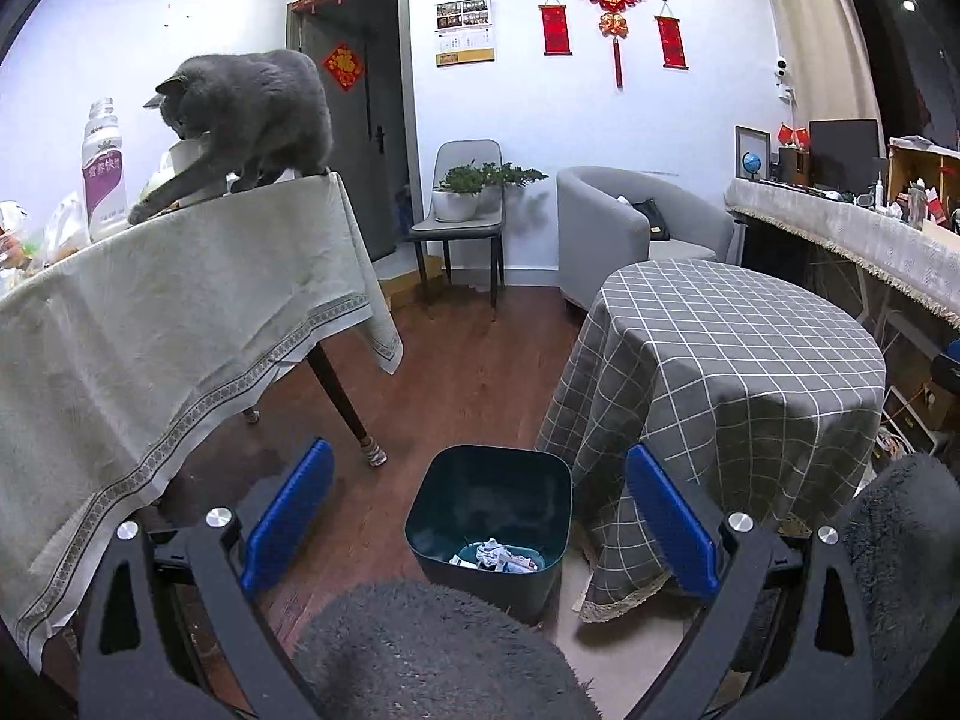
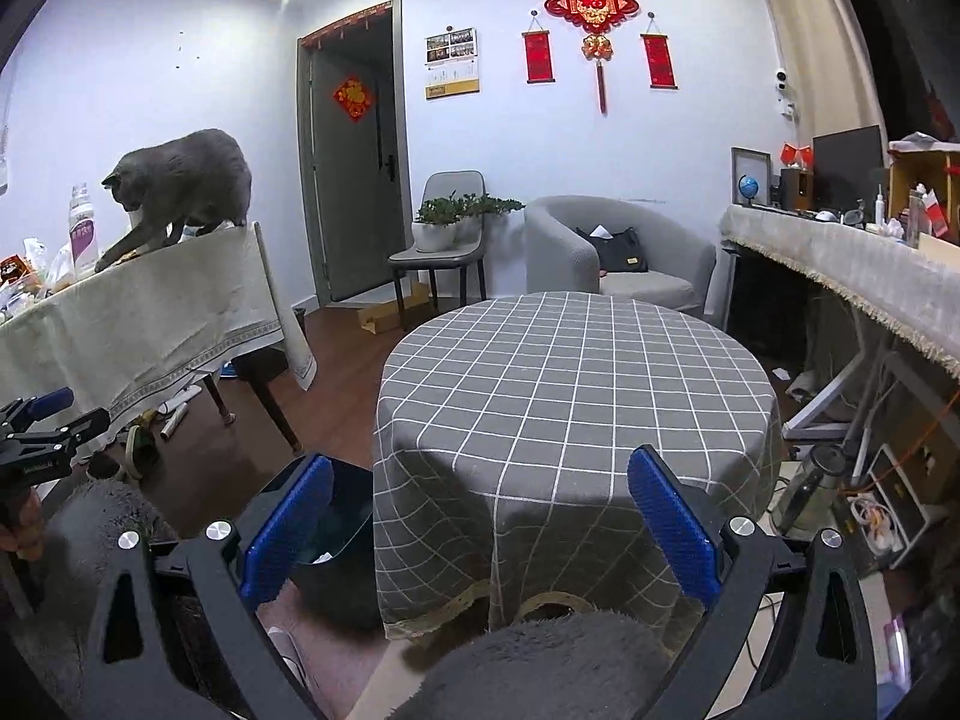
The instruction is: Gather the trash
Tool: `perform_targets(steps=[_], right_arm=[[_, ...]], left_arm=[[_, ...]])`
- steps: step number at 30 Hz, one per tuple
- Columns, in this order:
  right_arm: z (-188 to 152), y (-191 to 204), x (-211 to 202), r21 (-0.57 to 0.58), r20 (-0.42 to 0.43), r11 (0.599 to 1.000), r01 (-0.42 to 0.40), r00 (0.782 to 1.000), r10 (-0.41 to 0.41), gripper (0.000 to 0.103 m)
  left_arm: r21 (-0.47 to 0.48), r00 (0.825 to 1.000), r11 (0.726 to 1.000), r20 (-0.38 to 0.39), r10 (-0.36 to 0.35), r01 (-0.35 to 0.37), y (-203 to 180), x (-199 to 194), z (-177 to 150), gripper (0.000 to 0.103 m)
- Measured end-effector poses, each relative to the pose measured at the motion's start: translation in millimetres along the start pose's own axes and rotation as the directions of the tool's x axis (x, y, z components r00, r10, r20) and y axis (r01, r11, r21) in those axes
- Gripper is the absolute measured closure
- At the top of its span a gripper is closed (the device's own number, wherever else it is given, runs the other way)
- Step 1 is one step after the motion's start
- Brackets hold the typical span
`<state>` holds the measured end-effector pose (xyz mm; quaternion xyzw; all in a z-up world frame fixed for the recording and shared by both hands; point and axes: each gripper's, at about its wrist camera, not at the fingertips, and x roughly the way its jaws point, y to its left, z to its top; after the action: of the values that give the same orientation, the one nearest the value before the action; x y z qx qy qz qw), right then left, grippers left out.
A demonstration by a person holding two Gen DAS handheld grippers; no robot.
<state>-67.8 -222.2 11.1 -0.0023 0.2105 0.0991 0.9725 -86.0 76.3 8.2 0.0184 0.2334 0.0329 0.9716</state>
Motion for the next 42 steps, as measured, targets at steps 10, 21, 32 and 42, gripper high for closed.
perform_targets(steps=[10, 21, 32, 42], right_arm=[[-0.8, -1.3, -0.1, -0.003, -0.004, 1.0, 0.003, 1.0, -0.003, 0.004], [-0.1, -1.9, -0.7, -0.005, -0.005, 1.0, 0.004, 1.0, -0.004, 0.004], [0.0, -2.6, -0.6, -0.005, -0.006, 1.0, 0.003, 1.0, -0.003, 0.004], [0.7, -2.4, -1.0, -0.006, -0.007, 1.0, 0.004, 1.0, -0.004, 0.004]], left_arm=[[-0.003, 1.0, 1.0, -0.003, 0.0, 0.0, 0.0, 0.2, -0.2, 0.003], [-0.003, 1.0, 1.0, -0.003, 0.0, 0.0, -1.1, 0.0, 0.0, 0.003], [-0.003, 1.0, 1.0, -0.004, 0.0, 0.0, -1.3, 0.0, 0.1, 0.003], [-0.002, 1.0, 1.0, -0.003, 0.0, 0.0, -1.1, 0.3, -0.1, 0.003]])
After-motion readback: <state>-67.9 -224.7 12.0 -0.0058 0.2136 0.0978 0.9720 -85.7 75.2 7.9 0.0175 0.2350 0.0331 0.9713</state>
